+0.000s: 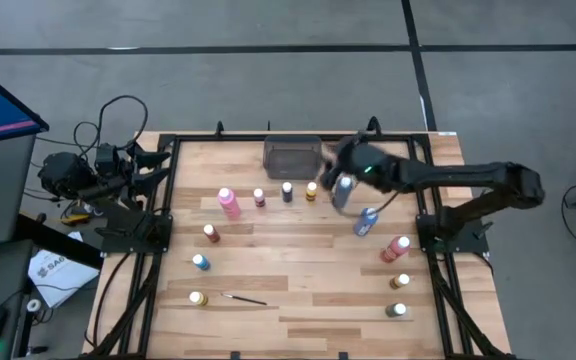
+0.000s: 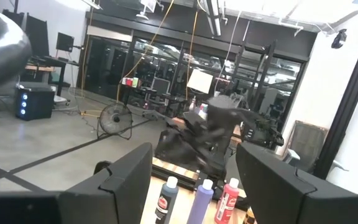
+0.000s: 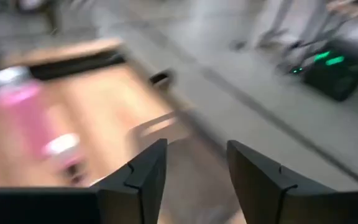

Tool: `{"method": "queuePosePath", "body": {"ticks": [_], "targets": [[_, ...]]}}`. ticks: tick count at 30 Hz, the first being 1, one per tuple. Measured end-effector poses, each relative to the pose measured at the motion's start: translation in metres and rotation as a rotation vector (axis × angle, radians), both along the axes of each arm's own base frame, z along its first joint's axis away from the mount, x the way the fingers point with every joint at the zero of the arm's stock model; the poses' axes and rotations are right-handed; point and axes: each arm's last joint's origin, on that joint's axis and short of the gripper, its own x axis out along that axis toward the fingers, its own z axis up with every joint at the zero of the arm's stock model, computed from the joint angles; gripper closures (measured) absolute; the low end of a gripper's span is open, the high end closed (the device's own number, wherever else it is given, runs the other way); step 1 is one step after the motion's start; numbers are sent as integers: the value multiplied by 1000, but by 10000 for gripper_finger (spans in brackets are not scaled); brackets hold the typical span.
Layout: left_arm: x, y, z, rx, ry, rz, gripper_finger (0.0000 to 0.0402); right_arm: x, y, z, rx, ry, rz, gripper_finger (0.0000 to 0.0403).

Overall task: Pick & Place Paint Supplies
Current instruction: Put the black paintbrush into the red cup

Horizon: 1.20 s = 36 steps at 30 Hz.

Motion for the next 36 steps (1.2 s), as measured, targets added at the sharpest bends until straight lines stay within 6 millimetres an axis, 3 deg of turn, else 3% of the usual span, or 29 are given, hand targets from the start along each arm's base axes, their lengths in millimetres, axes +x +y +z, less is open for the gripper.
{"method": "queuePosePath", "body": {"ticks": [6,11,15,24,36], "targets": [[0,0,0,17,6,3,176,65,65,7,108,160,148,240],[0,0,0,16,5,0,176,121,116,3,109,153,257,234],[0,0,0,18,5,-3,176,157,146,-8,108,145,307,230],[1,-2,0,35,-2,-72,176,210,192,-43,136,144,414,237],[1,-3,0,42,1,-94,176,252,227,-108,167,170,497,242]]}}
